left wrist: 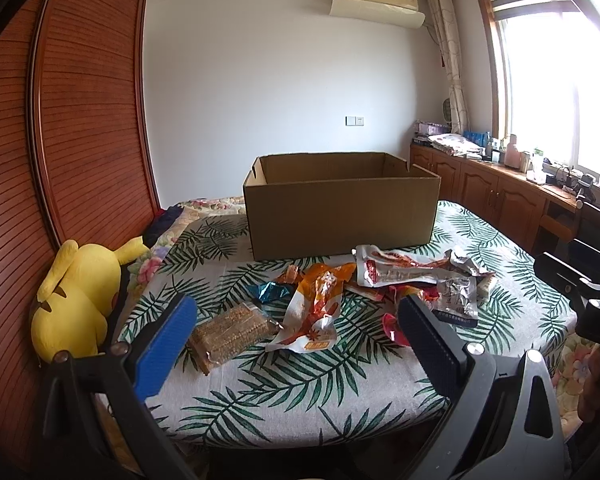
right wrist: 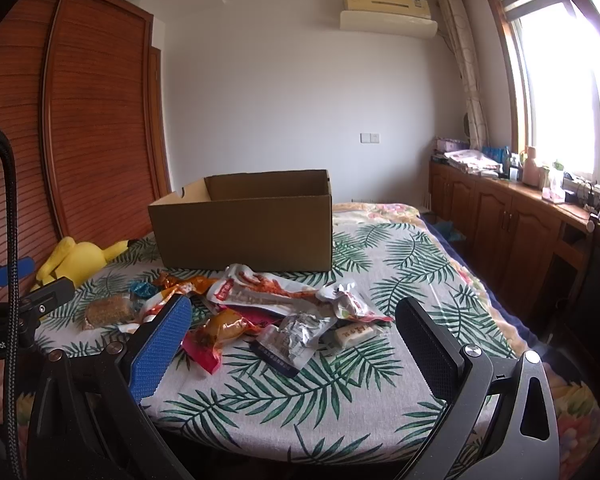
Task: Organize snacks
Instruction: 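Grasp the brown granola bar pack with the left tool while the right tool grasps the white duck snack pouch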
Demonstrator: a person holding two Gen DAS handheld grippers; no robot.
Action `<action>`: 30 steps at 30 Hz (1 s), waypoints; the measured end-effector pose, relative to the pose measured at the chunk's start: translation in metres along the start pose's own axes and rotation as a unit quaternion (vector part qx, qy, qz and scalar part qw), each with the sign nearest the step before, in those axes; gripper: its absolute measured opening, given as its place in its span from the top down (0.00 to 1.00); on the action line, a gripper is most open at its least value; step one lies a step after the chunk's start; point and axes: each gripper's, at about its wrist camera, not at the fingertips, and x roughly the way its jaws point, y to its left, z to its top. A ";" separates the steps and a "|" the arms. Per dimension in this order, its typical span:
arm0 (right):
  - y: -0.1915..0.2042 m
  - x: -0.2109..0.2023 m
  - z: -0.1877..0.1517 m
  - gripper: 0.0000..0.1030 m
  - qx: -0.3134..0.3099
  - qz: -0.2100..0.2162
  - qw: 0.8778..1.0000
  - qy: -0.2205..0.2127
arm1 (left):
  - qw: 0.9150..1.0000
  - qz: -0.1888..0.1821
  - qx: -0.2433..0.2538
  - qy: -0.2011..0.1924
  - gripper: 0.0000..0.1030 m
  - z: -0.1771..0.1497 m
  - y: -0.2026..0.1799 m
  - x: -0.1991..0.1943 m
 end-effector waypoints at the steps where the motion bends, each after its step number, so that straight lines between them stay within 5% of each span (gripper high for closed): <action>1: 0.000 0.001 -0.001 0.00 -0.001 -0.001 1.000 0.002 | 1.000 0.000 -0.001 0.002 0.01 -0.001 0.001 0.001; 22: -0.008 0.060 -0.014 0.02 -0.014 0.025 0.997 0.071 | 0.999 -0.003 -0.005 0.050 0.02 -0.016 0.061 0.052; 30: -0.012 0.080 -0.014 0.03 -0.016 0.034 0.995 0.093 | 0.996 -0.034 0.015 0.082 0.04 -0.011 0.087 0.084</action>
